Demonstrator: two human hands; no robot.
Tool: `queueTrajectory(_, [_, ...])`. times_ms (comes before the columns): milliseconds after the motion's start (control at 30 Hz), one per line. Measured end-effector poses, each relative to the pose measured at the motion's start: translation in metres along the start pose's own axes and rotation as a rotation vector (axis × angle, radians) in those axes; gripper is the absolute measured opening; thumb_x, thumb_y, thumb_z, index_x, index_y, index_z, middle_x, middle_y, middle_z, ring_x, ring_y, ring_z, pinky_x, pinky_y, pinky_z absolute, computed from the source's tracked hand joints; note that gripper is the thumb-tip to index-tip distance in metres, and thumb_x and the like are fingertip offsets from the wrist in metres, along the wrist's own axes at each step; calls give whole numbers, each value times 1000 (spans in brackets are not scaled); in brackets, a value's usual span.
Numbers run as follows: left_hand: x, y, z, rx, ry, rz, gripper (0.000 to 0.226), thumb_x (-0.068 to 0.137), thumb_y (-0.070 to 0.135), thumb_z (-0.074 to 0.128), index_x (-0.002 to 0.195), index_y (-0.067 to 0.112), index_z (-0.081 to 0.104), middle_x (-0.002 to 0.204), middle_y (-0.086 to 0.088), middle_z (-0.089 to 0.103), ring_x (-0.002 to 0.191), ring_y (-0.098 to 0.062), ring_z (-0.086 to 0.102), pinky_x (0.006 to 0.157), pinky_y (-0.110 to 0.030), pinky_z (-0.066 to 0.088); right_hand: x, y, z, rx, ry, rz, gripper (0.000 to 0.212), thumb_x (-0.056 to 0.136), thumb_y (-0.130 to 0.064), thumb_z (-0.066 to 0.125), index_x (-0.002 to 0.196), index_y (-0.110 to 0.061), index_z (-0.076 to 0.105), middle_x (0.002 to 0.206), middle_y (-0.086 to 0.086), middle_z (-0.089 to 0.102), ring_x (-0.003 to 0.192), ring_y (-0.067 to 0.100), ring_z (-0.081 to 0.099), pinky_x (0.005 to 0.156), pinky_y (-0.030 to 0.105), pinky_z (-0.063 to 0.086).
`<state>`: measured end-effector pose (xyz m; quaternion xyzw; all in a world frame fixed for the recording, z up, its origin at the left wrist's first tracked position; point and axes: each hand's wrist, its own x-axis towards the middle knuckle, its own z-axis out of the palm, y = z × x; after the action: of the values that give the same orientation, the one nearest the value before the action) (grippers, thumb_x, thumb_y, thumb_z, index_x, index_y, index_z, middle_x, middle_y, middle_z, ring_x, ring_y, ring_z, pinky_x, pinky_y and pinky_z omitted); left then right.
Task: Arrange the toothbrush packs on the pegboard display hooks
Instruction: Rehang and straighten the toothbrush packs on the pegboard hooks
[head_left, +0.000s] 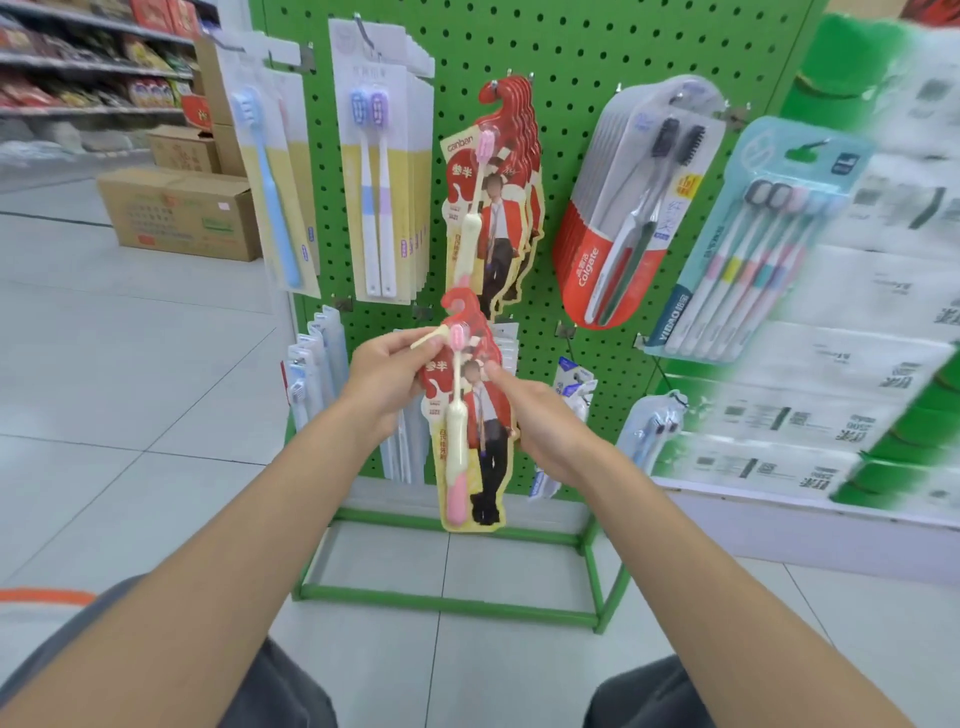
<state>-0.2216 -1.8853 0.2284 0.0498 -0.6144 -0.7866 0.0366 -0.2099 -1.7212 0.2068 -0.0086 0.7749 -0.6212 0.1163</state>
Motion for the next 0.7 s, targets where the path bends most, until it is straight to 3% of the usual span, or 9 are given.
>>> queueTrajectory(67, [2, 0, -5, -38, 57, -2, 14, 93, 10, 65, 106, 11, 69, 88, -2, 73, 65, -5, 68, 62, -16, 56, -8, 4, 4, -24, -60, 43, 90, 64, -81, 61, 128, -18, 63, 132, 4, 63, 121, 24, 58, 108, 48, 41])
queueTrajectory(167, [5, 1, -13, -63, 135, 10, 13, 93, 10, 65, 106, 11, 69, 87, -1, 71, 63, -4, 67, 58, -15, 54, -12, 15, 4, -57, -154, 45, 39, 94, -45, 59, 106, -9, 68, 100, 9, 72, 85, 19, 64, 88, 33, 51])
queueTrajectory(233, [8, 2, -18, -74, 178, 17, 15, 92, 11, 67, 107, 11, 70, 89, 0, 72, 66, -5, 68, 59, -17, 54, -16, 22, 5, -56, -211, 59, 26, 95, -28, 63, 106, -5, 67, 92, 6, 70, 74, 15, 60, 82, 30, 53])
queueTrajectory(400, [16, 3, -30, -22, 246, 40, 7, 90, 16, 70, 96, 19, 73, 101, -4, 75, 96, -18, 70, 92, -34, 56, -16, 35, 8, -197, -263, 92, 32, 85, -9, 73, 113, 5, 65, 101, 11, 71, 84, 13, 65, 74, 23, 55])
queueTrajectory(467, [16, 3, -31, 31, 240, 54, 8, 90, 17, 70, 97, 20, 74, 101, -3, 75, 100, -21, 69, 95, -39, 55, -17, 35, 9, -198, -257, 66, 30, 83, -4, 75, 110, 4, 66, 101, 13, 72, 81, 12, 67, 72, 23, 55])
queueTrajectory(567, [14, 2, -27, 141, 209, 116, 21, 95, 19, 63, 114, 15, 71, 99, 0, 73, 93, -17, 68, 94, -39, 55, -21, 33, 11, -212, -250, -2, 21, 82, 2, 73, 96, -13, 65, 87, 3, 72, 74, 12, 66, 70, 25, 56])
queueTrajectory(700, [2, 6, -25, 378, 101, 189, 41, 95, 51, 54, 128, 28, 64, 118, 10, 68, 112, -11, 61, 97, -30, 45, -28, 29, 15, -247, -189, -140, 31, 82, 4, 71, 101, -18, 60, 86, 3, 70, 72, 14, 65, 67, 27, 58])
